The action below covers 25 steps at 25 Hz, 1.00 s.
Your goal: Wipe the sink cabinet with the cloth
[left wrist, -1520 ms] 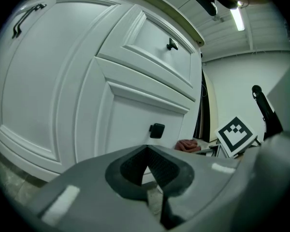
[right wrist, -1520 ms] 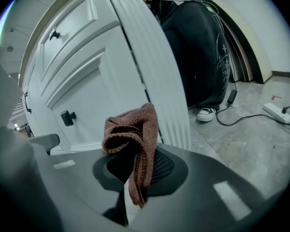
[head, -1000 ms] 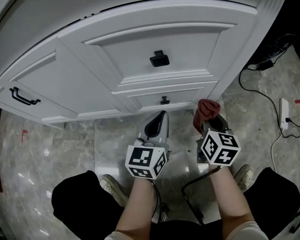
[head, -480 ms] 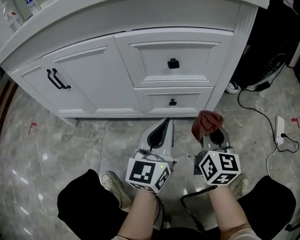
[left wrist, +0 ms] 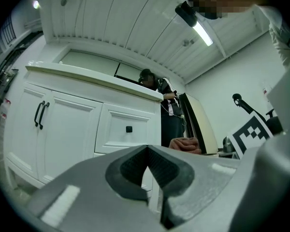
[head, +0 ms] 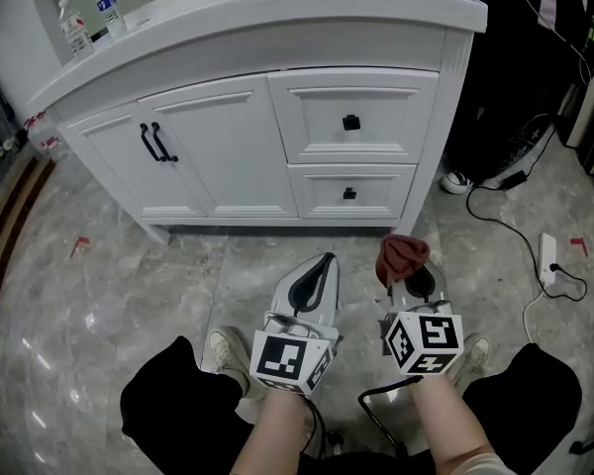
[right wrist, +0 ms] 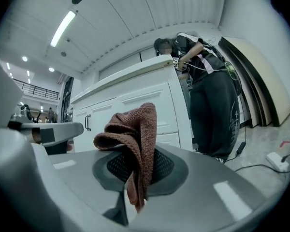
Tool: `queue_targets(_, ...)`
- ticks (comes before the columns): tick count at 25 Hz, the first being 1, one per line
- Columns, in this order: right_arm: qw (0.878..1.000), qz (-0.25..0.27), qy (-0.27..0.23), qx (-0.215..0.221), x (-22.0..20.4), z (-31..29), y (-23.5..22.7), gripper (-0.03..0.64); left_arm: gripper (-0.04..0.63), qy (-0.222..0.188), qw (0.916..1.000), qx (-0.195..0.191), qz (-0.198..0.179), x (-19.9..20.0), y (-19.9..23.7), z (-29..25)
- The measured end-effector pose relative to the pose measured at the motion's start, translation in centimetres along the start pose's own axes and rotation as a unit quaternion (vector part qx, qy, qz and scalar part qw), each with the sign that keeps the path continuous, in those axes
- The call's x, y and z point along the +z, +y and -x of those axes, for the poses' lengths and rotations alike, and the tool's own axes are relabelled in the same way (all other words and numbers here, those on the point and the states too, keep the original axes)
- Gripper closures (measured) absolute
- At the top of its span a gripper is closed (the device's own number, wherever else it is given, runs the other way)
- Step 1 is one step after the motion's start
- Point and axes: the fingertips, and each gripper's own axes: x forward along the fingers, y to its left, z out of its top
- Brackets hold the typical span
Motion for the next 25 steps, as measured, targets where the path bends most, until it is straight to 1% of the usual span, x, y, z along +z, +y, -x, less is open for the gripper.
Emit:
queue_targets(5,1.000,0.013,-0.001,-0.002,1.1,4.3,1.5,0.537,0.595,-0.009,0.9999,0.006,0.002,2.1,-0.9,2.9)
queue_targets(9,1.000,0.024,-0.014,-0.007,2.9,7.2,2.3,0.537,0.595,-0.016,0.9999,-0.001,0.006,3.7,-2.3,4.7)
queue_targets(13,0.999,0.023,-0.027,0.000,4.2,9.2,3.4,0.537,0.595,-0.023,0.9997,-0.005,0.004,5.0,-3.5,5.9)
queue_targets(20,0.999,0.019,-0.032,0.010,4.6,10.9,4.5,0.538,0.595,-0.009,0.9998,-0.006,-0.014,5.2,-4.9,7.2)
queue_targets(25,0.999,0.026,-0.032,0.006,4.8,11.5,4.7,0.538,0.595,0.000,0.9999,-0.004,-0.014,5.0,-5.1,7.6)
